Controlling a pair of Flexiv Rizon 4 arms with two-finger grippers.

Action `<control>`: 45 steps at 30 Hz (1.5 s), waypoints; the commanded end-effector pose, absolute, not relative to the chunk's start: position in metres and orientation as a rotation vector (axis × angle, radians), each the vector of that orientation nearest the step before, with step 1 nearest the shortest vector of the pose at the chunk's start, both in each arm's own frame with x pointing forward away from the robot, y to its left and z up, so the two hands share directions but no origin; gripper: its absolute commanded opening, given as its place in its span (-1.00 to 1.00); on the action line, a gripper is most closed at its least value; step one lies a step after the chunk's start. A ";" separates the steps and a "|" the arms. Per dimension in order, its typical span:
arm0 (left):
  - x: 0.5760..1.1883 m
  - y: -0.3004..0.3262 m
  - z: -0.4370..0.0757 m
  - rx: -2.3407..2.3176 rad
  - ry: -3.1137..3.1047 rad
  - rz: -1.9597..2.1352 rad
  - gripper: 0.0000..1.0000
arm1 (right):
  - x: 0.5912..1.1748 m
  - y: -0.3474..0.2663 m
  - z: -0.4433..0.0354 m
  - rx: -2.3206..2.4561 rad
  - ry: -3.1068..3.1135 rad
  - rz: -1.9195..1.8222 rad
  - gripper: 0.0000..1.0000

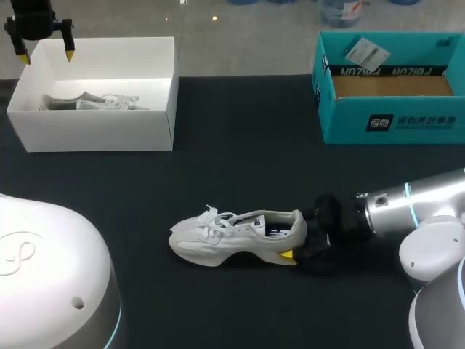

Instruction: Take the shoe out of the shoebox, open the shoe tongue, remove and reinsert the insole, then place the shoe into the shoebox

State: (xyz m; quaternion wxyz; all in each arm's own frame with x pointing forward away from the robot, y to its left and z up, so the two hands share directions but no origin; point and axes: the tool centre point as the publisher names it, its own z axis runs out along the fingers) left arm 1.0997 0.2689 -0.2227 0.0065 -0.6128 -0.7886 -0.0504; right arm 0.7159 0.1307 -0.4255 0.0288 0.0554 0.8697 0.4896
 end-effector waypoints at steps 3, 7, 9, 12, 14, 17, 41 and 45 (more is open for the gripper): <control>1.100 0.269 -0.222 -1.918 -2.466 -0.160 1.00 | 0.716 0.134 -0.426 0.172 2.690 1.500 -1.00; 1.100 0.269 -0.222 -1.918 -2.466 -0.160 1.00 | 0.716 0.134 -0.426 0.172 2.690 1.500 -1.00; 1.100 0.269 -0.222 -1.918 -2.466 -0.160 1.00 | 0.716 0.134 -0.426 0.172 2.690 1.500 -1.00; 1.100 0.269 -0.222 -1.918 -2.466 -0.160 1.00 | 0.716 0.134 -0.426 0.172 2.690 1.500 -1.00; 1.100 0.269 -0.222 -1.918 -2.466 -0.160 1.00 | 0.716 0.134 -0.426 0.172 2.690 1.500 -1.00; 1.100 0.269 -0.222 -1.918 -2.466 -0.160 1.00 | 0.716 0.134 -0.426 0.172 2.690 1.500 -1.00; 1.017 0.248 -0.218 -1.008 -2.924 -0.549 1.00 | 0.716 0.134 -0.426 0.172 2.690 1.500 -1.00; 1.002 0.241 -0.218 -0.864 -3.006 -0.543 1.00 | 0.716 0.134 -0.426 0.172 2.690 1.500 -1.00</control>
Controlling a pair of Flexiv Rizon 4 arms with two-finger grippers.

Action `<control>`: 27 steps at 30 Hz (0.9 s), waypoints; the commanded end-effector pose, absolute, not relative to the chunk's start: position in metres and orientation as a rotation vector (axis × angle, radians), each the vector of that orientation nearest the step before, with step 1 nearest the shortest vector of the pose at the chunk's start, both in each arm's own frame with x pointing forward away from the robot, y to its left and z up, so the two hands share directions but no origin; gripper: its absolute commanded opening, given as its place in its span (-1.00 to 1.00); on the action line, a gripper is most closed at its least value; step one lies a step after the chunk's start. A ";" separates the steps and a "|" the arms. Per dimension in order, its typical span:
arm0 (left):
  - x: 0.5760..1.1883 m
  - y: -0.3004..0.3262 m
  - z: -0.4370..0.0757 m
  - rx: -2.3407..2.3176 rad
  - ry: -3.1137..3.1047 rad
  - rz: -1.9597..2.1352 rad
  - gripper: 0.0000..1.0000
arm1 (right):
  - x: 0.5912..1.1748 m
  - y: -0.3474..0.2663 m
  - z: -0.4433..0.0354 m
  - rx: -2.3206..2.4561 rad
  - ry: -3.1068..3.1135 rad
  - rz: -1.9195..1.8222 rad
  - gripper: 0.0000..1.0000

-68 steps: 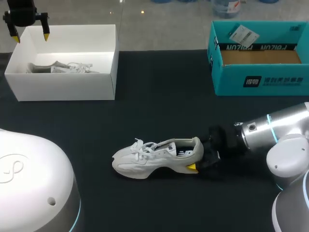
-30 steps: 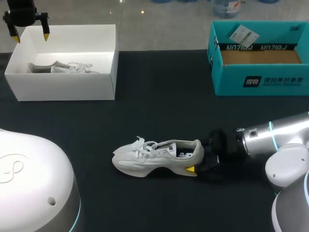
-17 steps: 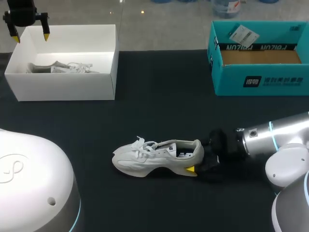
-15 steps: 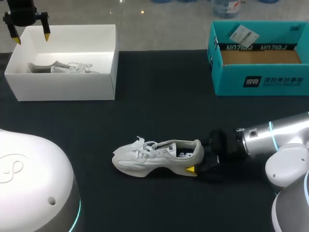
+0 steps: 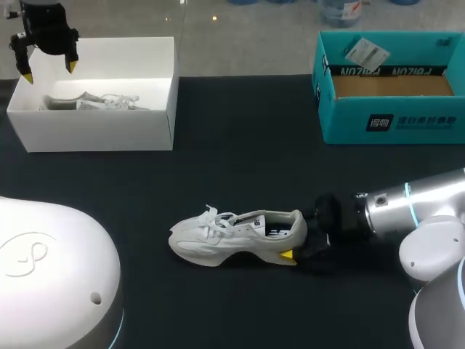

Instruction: Take the shoe out of the shoebox, open the shoe tongue, remove and reinsert the insole, then place the shoe into the shoebox

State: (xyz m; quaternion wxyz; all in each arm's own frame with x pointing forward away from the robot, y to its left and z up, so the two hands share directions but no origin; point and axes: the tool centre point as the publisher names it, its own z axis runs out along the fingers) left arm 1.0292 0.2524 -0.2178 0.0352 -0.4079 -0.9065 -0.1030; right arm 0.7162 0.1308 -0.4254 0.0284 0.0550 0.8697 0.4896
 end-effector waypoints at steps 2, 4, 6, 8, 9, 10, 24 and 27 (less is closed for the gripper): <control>1.002 0.241 -0.218 -0.864 -3.006 -0.543 1.00 | 0.716 0.134 -0.426 0.172 2.690 1.500 -1.00; 1.002 0.241 -0.218 -0.864 -3.006 -0.543 1.00 | 0.716 0.134 -0.426 0.172 2.690 1.500 -1.00; 1.002 0.241 -0.218 -0.864 -3.006 -0.543 1.00 | 0.716 0.134 -0.426 0.172 2.690 1.500 -1.00; 1.002 0.241 -0.218 -0.864 -3.006 -0.543 1.00 | 0.716 0.134 -0.426 0.172 2.690 1.500 -1.00; 1.002 0.241 -0.218 -0.864 -3.006 -0.543 1.00 | 0.716 0.134 -0.426 0.172 2.690 1.500 -1.00; 1.002 0.241 -0.218 -0.864 -3.006 -0.543 1.00 | 0.716 0.134 -0.426 0.172 2.690 1.500 -1.00; 0.932 0.158 -0.205 0.415 -2.986 -0.295 1.00 | 0.716 0.134 -0.426 0.172 2.690 1.500 -1.00; 0.915 0.139 -0.210 0.588 -2.939 -0.324 1.00 | 0.716 0.134 -0.426 0.172 2.690 1.500 -1.00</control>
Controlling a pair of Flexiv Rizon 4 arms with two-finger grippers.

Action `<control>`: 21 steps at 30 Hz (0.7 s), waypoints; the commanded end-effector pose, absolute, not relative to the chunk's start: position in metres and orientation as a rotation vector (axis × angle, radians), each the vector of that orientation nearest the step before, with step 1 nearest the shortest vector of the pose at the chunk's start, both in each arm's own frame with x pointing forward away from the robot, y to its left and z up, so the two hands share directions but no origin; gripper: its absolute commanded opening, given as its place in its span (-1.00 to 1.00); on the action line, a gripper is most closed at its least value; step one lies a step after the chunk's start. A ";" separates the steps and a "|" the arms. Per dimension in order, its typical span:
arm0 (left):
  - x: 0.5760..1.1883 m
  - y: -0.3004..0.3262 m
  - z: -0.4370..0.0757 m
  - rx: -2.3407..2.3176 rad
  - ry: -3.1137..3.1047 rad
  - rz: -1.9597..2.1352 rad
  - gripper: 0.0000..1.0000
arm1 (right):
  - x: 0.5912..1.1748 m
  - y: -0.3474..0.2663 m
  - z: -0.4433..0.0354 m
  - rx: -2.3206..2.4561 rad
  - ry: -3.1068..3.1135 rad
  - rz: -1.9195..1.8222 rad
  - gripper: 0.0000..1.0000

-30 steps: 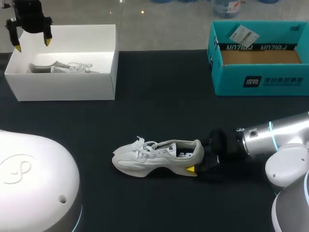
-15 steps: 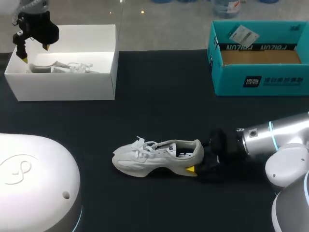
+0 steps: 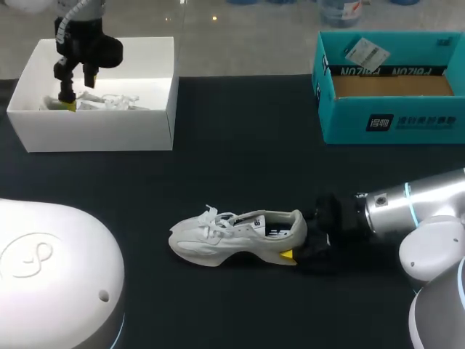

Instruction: Take the shoe out of the shoebox, open the shoe tongue, remove and reinsert the insole, then place the shoe into the shoebox

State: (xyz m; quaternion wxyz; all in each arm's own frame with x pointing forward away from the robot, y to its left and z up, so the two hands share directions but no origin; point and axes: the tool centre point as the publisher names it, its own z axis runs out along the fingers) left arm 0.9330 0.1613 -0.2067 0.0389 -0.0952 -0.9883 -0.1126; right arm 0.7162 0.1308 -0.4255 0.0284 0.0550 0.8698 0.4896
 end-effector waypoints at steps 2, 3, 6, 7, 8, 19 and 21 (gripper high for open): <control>0.904 0.129 -0.213 0.679 -2.930 -0.315 1.00 | 0.716 0.134 -0.426 0.172 2.690 1.500 -1.00; 0.899 0.124 -0.216 0.725 -2.923 -0.325 1.00 | 0.716 0.134 -0.426 0.172 2.690 1.500 -1.00; 0.883 0.109 -0.220 0.833 -2.916 -0.293 1.00 | 0.716 0.134 -0.426 0.172 2.690 1.500 -1.00; 0.878 0.104 -0.221 0.854 -2.906 -0.286 1.00 | 0.716 0.134 -0.426 0.172 2.690 1.500 -1.00; 0.873 0.099 -0.222 0.891 -2.906 -0.274 1.00 | 0.716 0.134 -0.426 0.172 2.690 1.500 -1.00; 0.863 0.088 -0.222 0.873 -2.903 -0.269 1.00 | 0.716 0.134 -0.426 0.172 2.690 1.500 -1.00; 0.863 0.088 -0.222 0.873 -2.903 -0.269 1.00 | 0.716 0.134 -0.426 0.172 2.690 1.500 -1.00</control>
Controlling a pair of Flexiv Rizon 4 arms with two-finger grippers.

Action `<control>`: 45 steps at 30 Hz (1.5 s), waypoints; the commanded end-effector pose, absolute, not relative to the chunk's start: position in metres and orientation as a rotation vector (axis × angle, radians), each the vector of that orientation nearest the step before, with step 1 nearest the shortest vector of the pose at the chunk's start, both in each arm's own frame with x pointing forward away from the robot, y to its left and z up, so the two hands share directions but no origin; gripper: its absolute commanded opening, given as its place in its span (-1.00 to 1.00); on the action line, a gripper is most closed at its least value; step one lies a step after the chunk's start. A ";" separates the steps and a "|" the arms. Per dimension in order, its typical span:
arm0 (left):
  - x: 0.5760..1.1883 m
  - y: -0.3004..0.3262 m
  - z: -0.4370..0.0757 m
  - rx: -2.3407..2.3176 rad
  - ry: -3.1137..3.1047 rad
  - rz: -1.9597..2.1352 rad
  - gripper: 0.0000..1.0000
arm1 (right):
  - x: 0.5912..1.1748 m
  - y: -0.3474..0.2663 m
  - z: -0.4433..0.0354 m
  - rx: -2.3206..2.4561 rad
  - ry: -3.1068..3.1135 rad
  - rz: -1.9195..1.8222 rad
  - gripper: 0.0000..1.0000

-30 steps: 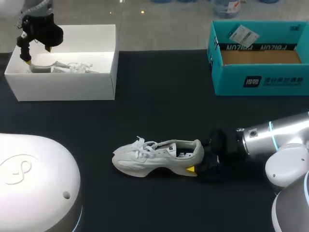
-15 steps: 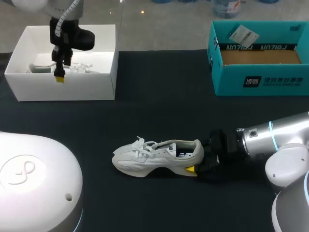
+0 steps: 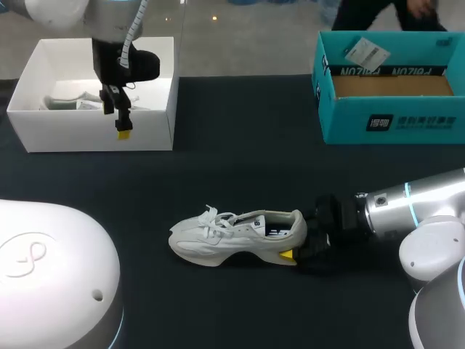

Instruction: Take the shoe out of the shoebox, open the shoe tongue, remove and reinsert the insole, then place the shoe into the shoebox

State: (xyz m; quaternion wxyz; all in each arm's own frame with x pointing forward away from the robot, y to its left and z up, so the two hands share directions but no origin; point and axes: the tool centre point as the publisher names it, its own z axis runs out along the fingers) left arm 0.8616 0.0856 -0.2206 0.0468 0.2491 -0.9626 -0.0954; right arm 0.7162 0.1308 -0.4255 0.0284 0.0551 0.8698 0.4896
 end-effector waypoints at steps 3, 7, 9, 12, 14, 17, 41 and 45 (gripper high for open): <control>0.863 0.088 -0.222 0.873 -2.903 -0.269 1.00 | 0.716 0.134 -0.426 0.172 2.690 1.500 -1.00; 0.863 0.088 -0.222 0.873 -2.903 -0.269 1.00 | 0.716 0.134 -0.426 0.172 2.690 1.500 -1.00; 0.863 0.088 -0.222 0.873 -2.903 -0.269 1.00 | 0.716 0.134 -0.426 0.172 2.690 1.500 -1.00; 0.863 0.088 -0.222 0.873 -2.903 -0.269 1.00 | 0.716 0.134 -0.426 0.172 2.690 1.500 -1.00; 0.849 0.090 -0.217 1.035 -2.842 -0.167 1.00 | 0.716 0.134 -0.426 0.172 2.690 1.500 -1.00; 0.831 0.085 -0.210 1.247 -2.813 -0.157 1.00 | 0.716 0.134 -0.426 0.172 2.690 1.500 -1.00; 0.724 -0.016 -0.245 1.986 -2.558 -0.103 1.00 | 0.716 0.134 -0.426 0.172 2.690 1.500 -1.00; 0.722 -0.036 -0.253 1.942 -2.548 -0.099 1.00 | 0.716 0.134 -0.426 0.172 2.690 1.500 -1.00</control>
